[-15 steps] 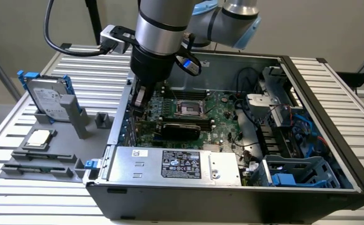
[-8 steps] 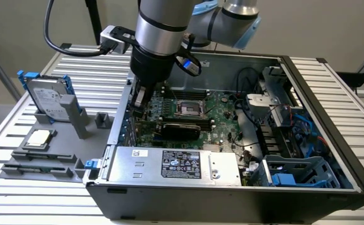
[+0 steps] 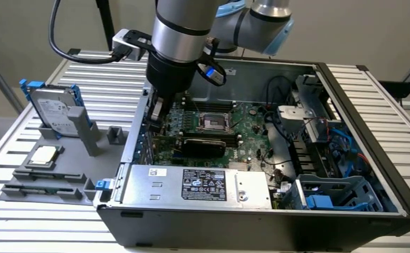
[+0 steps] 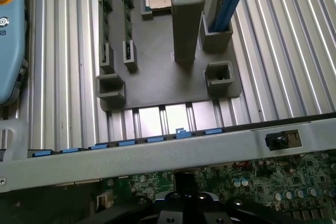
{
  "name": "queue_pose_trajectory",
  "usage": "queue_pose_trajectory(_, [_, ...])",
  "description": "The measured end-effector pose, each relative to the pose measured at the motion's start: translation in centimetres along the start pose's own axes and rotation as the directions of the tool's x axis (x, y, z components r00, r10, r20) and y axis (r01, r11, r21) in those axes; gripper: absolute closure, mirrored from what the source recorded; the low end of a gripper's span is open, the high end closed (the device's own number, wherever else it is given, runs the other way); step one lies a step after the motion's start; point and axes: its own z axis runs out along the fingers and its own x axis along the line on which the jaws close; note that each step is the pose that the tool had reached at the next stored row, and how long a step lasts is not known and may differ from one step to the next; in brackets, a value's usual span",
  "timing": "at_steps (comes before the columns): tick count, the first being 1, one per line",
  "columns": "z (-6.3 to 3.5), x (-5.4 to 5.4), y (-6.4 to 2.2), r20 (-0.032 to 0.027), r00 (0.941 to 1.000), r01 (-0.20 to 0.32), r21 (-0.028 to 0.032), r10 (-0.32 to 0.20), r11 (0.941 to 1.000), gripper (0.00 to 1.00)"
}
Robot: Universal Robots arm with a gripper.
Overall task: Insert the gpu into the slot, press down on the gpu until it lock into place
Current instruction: 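Press down on the gpu until it lock into place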
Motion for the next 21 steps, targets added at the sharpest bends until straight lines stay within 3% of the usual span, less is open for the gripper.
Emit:
queue_pose_trajectory(8, [0.0,-0.3,0.06,-0.0025,1.0,-0.001,0.0004,0.001,1.0,0.89])
queue_pose_trajectory(21, [0.03,-0.66,0.28,-0.0117,0.9999,-0.003,0.0013,0.003,1.0,0.89])
